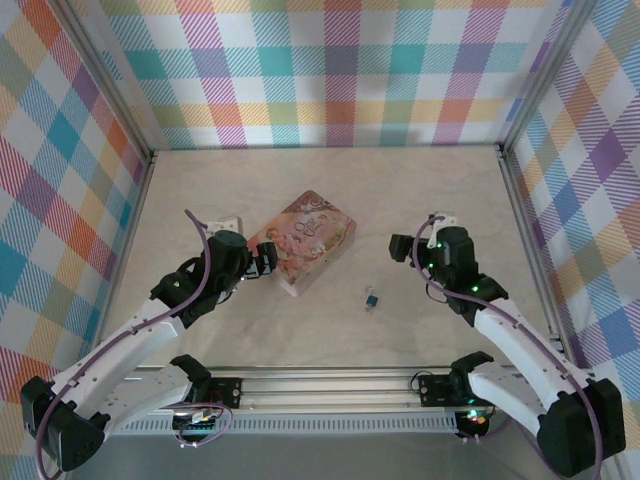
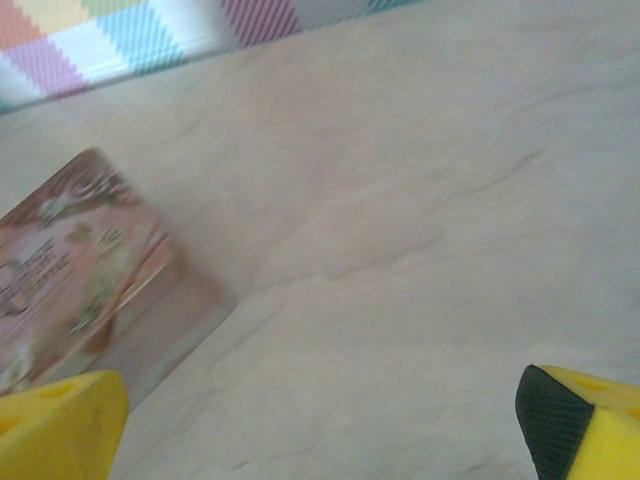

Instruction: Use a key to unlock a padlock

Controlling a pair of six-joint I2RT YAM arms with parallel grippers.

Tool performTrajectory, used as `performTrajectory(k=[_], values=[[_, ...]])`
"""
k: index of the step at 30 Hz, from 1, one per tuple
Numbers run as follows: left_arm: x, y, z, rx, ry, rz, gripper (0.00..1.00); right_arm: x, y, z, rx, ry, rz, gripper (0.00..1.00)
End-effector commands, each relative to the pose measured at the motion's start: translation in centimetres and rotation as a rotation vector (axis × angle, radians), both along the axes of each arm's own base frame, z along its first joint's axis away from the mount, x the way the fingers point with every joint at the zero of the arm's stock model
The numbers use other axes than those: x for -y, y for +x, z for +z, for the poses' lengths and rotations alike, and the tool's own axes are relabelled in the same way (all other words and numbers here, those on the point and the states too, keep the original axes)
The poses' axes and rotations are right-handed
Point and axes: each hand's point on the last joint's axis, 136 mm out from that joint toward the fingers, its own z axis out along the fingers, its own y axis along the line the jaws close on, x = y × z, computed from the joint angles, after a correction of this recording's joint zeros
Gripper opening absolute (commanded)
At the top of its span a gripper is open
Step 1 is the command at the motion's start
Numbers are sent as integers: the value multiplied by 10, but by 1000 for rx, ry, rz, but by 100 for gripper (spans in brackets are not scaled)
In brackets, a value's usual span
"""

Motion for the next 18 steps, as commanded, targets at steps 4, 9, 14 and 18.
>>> performTrajectory(k=[4, 9, 14, 18], values=[[0, 5, 19, 54, 3, -11, 100, 50, 23, 1, 141, -176, -117, 100], [-2, 7, 20, 63, 7, 1, 100, 75, 29, -26, 117, -245, -166, 100], [-4, 10, 19, 63, 26, 14, 100, 82, 38, -48, 143, -252, -150, 100], [-6, 12, 18, 62, 41, 32, 100, 83, 46, -52, 236, -204, -112, 100]])
